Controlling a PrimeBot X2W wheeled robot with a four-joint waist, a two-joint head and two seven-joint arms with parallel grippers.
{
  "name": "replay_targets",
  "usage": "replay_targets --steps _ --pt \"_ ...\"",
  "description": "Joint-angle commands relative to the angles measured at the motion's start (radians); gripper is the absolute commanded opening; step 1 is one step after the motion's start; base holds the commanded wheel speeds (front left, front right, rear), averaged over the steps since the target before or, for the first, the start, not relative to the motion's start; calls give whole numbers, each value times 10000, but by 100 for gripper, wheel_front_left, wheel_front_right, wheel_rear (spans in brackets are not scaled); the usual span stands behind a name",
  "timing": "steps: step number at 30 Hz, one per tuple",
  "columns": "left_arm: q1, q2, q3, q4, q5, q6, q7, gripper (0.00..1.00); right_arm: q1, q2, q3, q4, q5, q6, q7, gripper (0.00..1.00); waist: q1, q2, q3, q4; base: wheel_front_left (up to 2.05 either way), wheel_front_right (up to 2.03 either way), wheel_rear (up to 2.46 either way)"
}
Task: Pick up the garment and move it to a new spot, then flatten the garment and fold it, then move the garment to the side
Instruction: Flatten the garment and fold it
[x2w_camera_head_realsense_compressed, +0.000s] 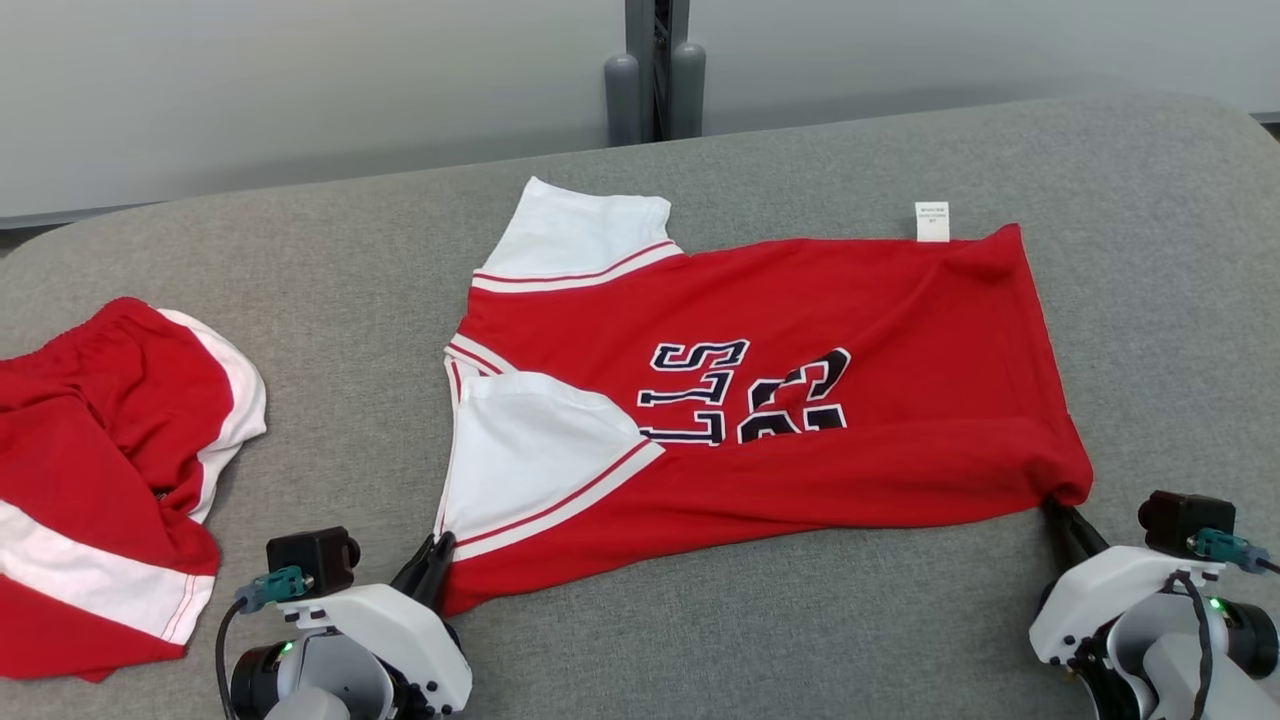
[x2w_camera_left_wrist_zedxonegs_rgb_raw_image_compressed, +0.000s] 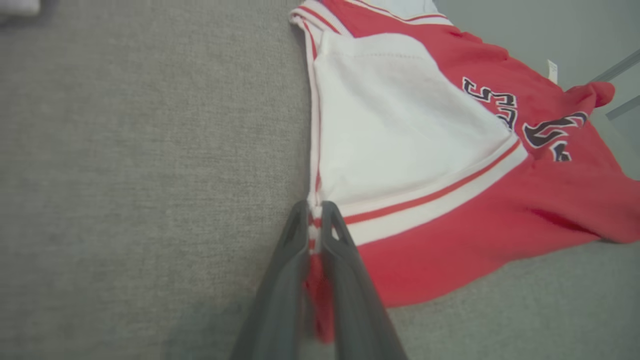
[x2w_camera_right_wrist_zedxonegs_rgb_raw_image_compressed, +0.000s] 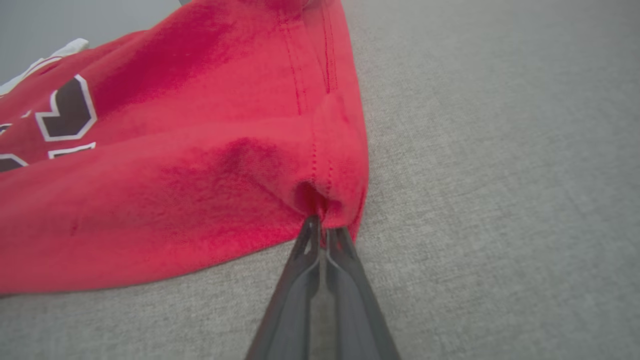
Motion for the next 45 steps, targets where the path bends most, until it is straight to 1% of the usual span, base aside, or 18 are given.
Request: replay_targets --steps 1,6,10,13,18,23,26,28,29,34,36,37,38,39,40,41,45 --pt "2 157 53 -18 -35 9 -61 0 143 -169 228 83 231 -3 -7 0 0 0 -71 55 0 0 0" --pt "526 288 168 -551 -82 194 -210 0 454 -664 1067 -307 766 -3 -7 0 0 0 -256 234 0 0 0" --pt "1047 352 188 -1242 -68 446 -146 0 678 -1002 1596 -633 1160 -3 -7 0 0 0 -314 503 0 0 0" --pt "1440 348 135 -1947 -27 671 -38 0 934 -1422 1993 -827 1503 -4 7 0 0 0 -307 777 0 0 0" --pt "2146 302 -39 -3050 -48 996 280 0 1472 -2210 2291 -1131 2027 -18 50 0 0 0 -290 1087 0 0 0" --pt "2702 372 -203 -3798 52 1247 493 0 2065 -2817 2440 -1545 2354 -30 378 0 0 0 -296 1132 0 0 0" --pt "2868 388 -283 -4003 60 1290 574 0 2294 -2953 2469 -1769 2485 -30 515 0 0 0 -309 1105 0 0 0" --pt "3083 426 -380 -4214 86 1311 651 0 2665 -3149 2446 -2155 2648 -30 747 0 0 0 -324 1042 0 0 0" --pt "3083 426 -380 -4214 86 1311 651 0 2665 -3149 2446 -2155 2648 -30 747 0 0 0 -324 1042 0 0 0" --pt "3271 520 -426 -4383 168 1473 736 0 3193 -3242 2455 -2966 2876 -30 1387 0 0 0 -321 850 0 0 0" --pt "3300 558 -445 -4391 226 1545 766 0 3281 -3264 2267 -3186 2932 -29 1448 0 0 0 -312 794 0 0 0" --pt "3286 568 -447 -4400 265 1599 753 7 3319 -3262 2199 -3270 2912 -29 1488 47 0 0 -316 775 0 0 0" --pt "3272 581 -442 -4409 317 1654 719 34 3346 -3242 2114 -3365 2892 -29 1465 100 0 0 -321 757 0 0 0" --pt "3252 595 -425 -4410 357 1717 698 47 3362 -3222 1971 -3454 2917 -29 1407 100 0 0 -335 741 0 0 0" --pt "3235 594 -403 -4425 409 1767 672 95 3390 -3249 1831 -3538 2887 -27 1341 100 0 0 -354 732 0 0 0" --pt "3209 581 -372 -4468 429 1825 599 100 3385 -3266 1696 -3625 2810 -20 1288 100 0 0 -383 724 0 0 0" --pt "3157 699 -127 -4723 472 1986 355 100 3391 -3330 956 -3890 2412 -3 791 100 0 0 -554 688 0 0 0"
